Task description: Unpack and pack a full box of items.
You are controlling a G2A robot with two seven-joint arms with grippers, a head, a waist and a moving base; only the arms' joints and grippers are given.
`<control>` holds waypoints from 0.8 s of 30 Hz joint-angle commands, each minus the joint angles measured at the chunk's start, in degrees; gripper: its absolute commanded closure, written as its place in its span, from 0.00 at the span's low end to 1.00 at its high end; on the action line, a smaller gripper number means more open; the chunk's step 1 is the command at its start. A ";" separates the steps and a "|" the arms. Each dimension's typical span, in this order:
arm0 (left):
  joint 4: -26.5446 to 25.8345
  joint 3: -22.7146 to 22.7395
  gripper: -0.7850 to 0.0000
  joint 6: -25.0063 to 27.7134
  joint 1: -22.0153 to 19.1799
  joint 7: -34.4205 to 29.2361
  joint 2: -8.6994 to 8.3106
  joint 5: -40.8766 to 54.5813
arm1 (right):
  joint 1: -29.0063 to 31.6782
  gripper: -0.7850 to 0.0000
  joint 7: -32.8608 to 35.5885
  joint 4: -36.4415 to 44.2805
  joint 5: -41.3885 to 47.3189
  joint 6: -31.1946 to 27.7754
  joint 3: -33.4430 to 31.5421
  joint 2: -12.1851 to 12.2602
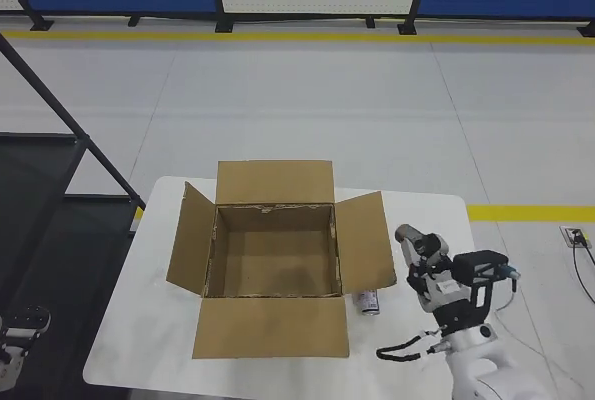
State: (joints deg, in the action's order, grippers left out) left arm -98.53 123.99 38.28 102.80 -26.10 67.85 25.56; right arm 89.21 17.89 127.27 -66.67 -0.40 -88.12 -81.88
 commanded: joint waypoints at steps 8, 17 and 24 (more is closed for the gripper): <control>0.00 0.00 0.00 0.00 0.00 0.00 0.00 0.00 | -1.40 1.00 13.15 -14.74 4.10 -2.09 -5.30 1.02; 0.00 0.00 0.00 0.00 0.00 0.00 0.00 0.00 | -11.06 1.00 22.87 -29.43 2.43 -0.73 -3.71 1.70; 0.00 0.00 0.00 0.00 0.00 0.00 0.00 0.00 | -14.05 0.66 26.47 -33.26 3.65 -1.25 -3.80 2.21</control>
State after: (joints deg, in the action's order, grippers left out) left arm -98.53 123.99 38.28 102.80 -26.10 67.85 25.56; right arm 75.39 44.10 94.29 -63.07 -1.54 -91.95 -79.75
